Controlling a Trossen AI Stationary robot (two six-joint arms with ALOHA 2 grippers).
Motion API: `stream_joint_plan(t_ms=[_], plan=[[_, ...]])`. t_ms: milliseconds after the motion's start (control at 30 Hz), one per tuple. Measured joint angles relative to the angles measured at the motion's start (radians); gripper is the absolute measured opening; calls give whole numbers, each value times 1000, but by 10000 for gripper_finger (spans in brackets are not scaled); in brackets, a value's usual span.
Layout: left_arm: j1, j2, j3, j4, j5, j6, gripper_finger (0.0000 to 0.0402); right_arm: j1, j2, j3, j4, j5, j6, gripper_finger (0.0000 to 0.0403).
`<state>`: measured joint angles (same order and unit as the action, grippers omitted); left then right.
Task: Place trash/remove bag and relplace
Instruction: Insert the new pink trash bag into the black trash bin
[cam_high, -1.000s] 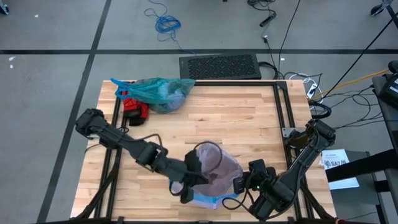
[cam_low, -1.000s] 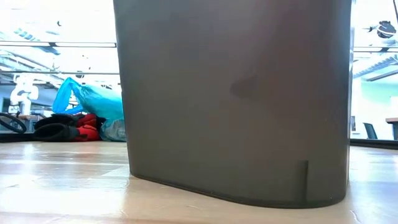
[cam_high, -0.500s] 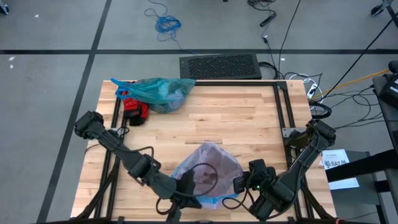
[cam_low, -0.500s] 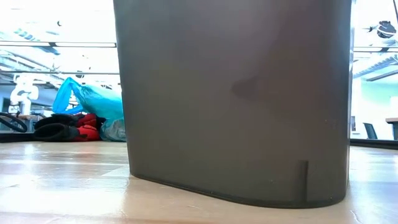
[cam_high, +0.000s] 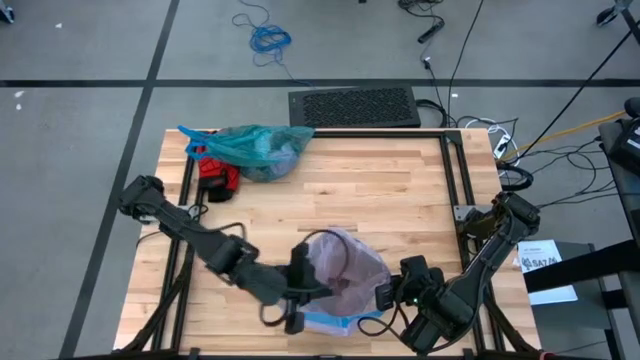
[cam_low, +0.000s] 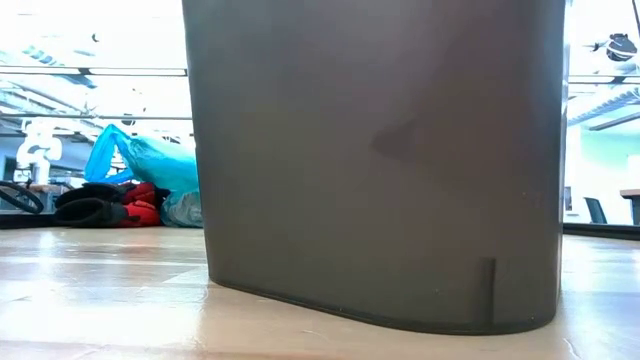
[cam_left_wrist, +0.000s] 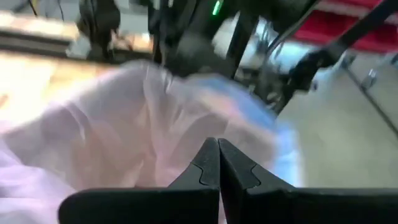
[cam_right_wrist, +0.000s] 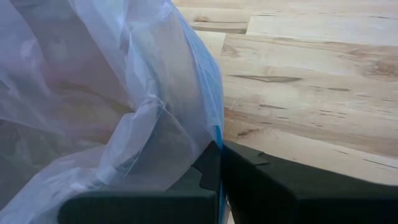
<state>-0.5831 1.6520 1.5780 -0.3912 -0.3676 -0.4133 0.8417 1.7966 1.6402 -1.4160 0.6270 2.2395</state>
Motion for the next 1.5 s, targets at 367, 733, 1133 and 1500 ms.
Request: stream_joint_plan(t_ms=[367, 733, 1133, 1500], plan=[[1, 73, -4, 35, 221, -26, 0, 0, 0, 0, 1, 0, -1, 0], [-58, 108, -3, 81, 233, -53, 0, 0, 0, 0, 20, 0, 0, 0], [-66, 114, -3, 109, 232, -52, 0, 4, 79, 0, 25, -14, 10, 0], [-75, 114, -3, 107, 233, -51, 0, 4, 146, 0, 10, -27, 38, 0]])
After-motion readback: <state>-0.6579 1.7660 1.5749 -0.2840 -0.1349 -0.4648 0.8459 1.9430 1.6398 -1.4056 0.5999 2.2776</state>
